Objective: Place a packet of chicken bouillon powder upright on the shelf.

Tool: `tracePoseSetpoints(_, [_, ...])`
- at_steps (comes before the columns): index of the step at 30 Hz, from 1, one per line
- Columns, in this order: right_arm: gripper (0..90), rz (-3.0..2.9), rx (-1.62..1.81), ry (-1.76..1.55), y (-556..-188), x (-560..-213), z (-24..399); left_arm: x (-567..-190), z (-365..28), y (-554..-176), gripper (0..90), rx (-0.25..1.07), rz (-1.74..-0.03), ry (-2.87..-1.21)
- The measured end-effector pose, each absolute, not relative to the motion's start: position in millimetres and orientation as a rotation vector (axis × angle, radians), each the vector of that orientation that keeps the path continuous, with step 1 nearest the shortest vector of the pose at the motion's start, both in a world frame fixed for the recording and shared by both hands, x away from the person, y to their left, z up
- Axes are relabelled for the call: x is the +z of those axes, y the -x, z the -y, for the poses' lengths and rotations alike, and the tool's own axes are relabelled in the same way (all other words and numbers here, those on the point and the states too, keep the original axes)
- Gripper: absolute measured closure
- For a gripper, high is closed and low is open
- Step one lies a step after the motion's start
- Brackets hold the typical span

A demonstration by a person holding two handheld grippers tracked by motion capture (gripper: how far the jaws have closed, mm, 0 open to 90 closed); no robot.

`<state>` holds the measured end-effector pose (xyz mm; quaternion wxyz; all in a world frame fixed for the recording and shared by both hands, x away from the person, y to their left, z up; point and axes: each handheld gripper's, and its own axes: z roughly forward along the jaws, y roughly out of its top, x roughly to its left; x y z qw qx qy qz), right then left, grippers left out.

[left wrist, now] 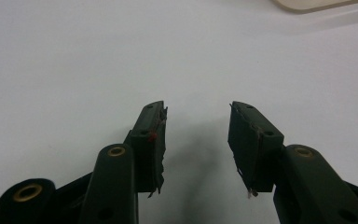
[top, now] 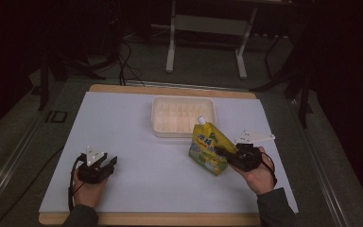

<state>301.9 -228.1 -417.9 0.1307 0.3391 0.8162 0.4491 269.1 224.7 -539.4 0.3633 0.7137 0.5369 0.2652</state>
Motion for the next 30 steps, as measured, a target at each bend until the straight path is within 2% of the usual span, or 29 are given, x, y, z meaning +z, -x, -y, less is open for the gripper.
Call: tracePoseSetpoints(30, [89.1,-2.137,1.394,-1.131,-312.0,-407.4,183.8,-539.5,-224.9,-269.3,56.0,0.681,-1.378,-1.839])
